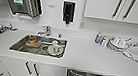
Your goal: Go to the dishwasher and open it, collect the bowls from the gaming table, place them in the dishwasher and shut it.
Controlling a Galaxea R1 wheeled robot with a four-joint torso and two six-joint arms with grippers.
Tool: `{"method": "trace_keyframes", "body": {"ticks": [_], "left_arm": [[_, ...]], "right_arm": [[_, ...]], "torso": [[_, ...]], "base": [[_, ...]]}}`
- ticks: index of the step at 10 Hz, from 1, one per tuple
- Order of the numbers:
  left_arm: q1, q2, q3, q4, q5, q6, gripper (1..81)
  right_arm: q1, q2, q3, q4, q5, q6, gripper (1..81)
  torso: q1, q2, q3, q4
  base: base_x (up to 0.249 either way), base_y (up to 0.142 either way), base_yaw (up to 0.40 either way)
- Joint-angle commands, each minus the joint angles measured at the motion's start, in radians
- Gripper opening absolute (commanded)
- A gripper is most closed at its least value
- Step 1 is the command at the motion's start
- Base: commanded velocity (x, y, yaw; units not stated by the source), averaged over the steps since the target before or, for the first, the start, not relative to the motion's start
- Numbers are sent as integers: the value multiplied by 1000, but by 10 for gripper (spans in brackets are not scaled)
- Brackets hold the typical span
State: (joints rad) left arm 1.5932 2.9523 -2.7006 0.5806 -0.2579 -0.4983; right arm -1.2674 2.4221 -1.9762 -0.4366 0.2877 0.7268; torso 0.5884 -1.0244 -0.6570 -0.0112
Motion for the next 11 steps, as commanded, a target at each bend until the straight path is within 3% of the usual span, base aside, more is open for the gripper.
{"method": "trace_keyframes", "body": {"ticks": [1,3,6,8,11], "left_arm": [[-12,5,-33,-1,46,3,811],[-12,2,-34,2,46,4,811],[-32,4,-54,-13,58,-3,811],[-49,21,-73,-64,62,-2,811],[-57,15,-126,-81,62,-2,811]], "right_arm": [[-172,191,-329,-344,13,3,811],[-220,237,-406,-357,-106,3,811],[-278,302,-510,-357,-155,2,811],[-280,399,-613,-355,-290,2,811],[-294,520,-749,-346,-301,2,811]], "torso": [[0,0,0,0],[0,0,0,0],[0,0,0,0],[0,0,0,0],[0,0,0,0]], "base": [[0,0,0],[0,0,0],[0,0,0],[0,0,0],[0,0,0]]}}
